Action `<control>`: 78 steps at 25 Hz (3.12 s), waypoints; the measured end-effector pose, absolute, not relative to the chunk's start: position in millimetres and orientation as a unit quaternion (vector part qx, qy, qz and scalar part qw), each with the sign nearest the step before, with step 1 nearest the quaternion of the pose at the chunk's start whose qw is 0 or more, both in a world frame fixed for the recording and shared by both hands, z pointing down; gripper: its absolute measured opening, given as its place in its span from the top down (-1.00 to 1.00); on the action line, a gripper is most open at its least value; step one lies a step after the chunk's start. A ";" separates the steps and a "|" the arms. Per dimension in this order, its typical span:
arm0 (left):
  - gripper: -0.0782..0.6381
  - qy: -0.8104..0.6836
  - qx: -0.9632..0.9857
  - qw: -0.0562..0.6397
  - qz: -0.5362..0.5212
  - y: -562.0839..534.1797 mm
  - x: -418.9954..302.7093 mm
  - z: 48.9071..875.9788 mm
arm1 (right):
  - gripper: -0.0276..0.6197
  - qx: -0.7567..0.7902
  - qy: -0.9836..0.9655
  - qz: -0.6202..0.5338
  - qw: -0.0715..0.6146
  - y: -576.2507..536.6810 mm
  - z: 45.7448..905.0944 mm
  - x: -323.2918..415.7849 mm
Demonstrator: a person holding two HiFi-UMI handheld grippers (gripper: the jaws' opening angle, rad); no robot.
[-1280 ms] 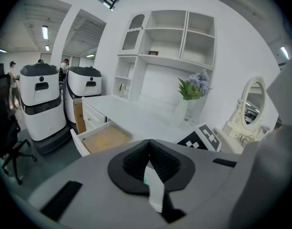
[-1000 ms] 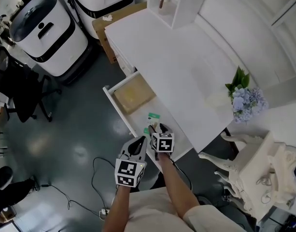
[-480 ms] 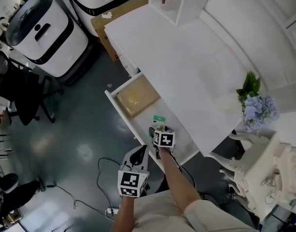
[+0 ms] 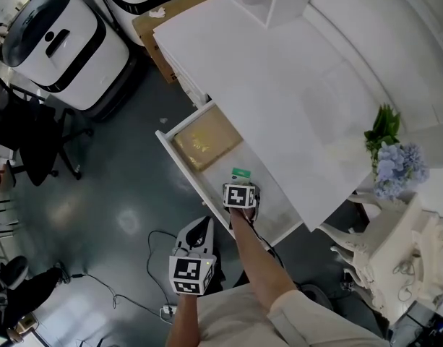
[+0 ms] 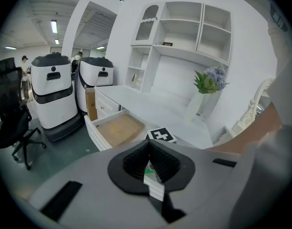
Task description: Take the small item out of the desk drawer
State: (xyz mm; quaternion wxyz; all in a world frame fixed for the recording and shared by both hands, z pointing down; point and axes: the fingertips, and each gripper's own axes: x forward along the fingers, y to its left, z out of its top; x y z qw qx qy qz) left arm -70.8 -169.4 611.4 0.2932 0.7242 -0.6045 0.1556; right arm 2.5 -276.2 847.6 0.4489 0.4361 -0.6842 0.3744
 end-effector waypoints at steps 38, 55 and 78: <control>0.73 -0.629 0.700 0.308 0.143 -140.9 -84.7 619.8 | 0.57 0.243 -0.810 0.206 0.492 -249.1 835.8 -25.5; 0.73 -0.621 0.715 0.293 0.130 -144.9 -71.9 608.6 | 0.58 0.264 -0.838 0.236 0.415 -253.4 793.1 -15.7; 0.73 -0.580 0.763 0.256 0.121 -165.7 -60.7 582.2 | 0.58 0.319 -0.872 0.282 0.243 -235.2 671.7 1.5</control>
